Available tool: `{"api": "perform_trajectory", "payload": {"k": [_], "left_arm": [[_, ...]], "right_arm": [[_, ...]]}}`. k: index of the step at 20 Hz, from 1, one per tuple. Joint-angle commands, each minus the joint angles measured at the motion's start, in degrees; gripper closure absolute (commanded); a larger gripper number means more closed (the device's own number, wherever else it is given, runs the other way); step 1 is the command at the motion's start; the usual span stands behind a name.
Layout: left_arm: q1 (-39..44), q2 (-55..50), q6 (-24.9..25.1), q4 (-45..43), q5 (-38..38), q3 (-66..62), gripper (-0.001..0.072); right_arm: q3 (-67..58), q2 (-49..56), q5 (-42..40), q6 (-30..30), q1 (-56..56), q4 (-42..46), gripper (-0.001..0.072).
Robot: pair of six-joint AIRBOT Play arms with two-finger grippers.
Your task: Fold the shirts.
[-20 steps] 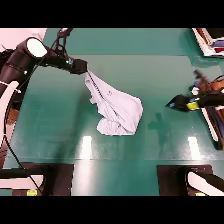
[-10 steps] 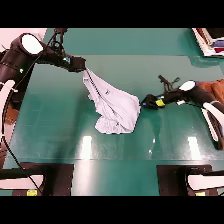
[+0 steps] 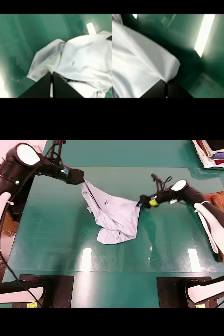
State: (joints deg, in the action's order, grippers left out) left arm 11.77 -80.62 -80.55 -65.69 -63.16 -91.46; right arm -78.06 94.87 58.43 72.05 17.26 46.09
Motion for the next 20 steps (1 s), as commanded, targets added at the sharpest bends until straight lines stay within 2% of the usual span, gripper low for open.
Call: {"api": "perform_trajectory", "payload": {"k": [1,6,11,14,16,20], "left_arm": [[0.0,6.7,0.0,-3.6,0.2,-3.4,0.0687],[0.0,21.9,0.0,-3.6,0.1,-11.5,0.0686],[0.0,32.7,0.0,-2.4,0.1,-17.2,0.0686],[0.0,34.8,0.0,0.2,-0.6,-20.0,0.0686],[0.0,34.7,0.0,2.4,-2.3,-22.0,0.0686],[0.0,33.2,-0.5,1.8,-8.5,-21.3,0.0686]], "right_arm": [[-7.6,-7.7,1.0,-0.2,-1.8,6.8,0.0701],[-19.7,-24.0,5.2,-0.2,-4.6,9.6,0.0701],[-27.3,-35.5,9.0,-0.1,-4.7,13.5,0.0701],[-27.4,-41.3,10.9,0.5,-4.7,17.4,0.0701],[-27.4,-43.9,13.0,3.6,-4.7,21.1,0.0701],[-27.4,-43.7,19.0,8.1,-4.7,23.1,0.0701]]}}
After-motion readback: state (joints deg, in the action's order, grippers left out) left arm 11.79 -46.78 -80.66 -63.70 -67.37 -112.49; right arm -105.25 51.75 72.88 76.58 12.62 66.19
